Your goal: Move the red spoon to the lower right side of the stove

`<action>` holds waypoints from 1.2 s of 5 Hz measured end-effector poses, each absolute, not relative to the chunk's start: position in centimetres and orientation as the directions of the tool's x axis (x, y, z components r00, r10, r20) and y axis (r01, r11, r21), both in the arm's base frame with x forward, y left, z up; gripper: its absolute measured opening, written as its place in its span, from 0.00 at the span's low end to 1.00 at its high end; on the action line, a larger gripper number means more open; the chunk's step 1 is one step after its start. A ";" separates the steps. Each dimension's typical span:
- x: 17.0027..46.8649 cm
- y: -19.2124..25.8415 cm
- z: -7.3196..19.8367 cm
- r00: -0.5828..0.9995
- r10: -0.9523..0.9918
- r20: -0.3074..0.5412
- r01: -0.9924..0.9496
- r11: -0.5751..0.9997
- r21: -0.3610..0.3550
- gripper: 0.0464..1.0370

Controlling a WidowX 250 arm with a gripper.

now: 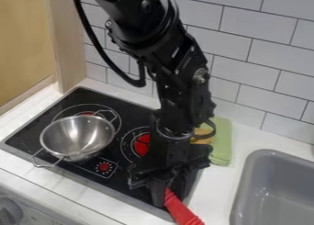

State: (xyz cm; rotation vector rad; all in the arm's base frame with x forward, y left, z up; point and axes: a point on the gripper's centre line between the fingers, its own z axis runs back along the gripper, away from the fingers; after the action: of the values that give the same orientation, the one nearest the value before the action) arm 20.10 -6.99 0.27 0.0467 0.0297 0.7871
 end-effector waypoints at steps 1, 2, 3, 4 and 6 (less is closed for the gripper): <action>19.7 -6.3 0.3 0.724 0.688 -0.049 -0.684 0.725 0.080 0.87; 20.2 -6.4 1.2 0.772 0.629 -0.096 -0.625 0.777 0.072 0.98; 21.2 -6.0 3.4 0.777 0.622 -0.097 -0.620 0.783 0.050 0.97; 22.7 -6.1 5.6 0.832 0.546 -0.101 -0.542 0.838 0.063 0.96; 23.9 -4.3 7.3 0.982 0.107 -0.154 -0.087 0.988 0.130 0.96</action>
State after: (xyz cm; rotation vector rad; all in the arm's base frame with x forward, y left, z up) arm 23.95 -4.28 7.31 0.1236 0.1614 0.0981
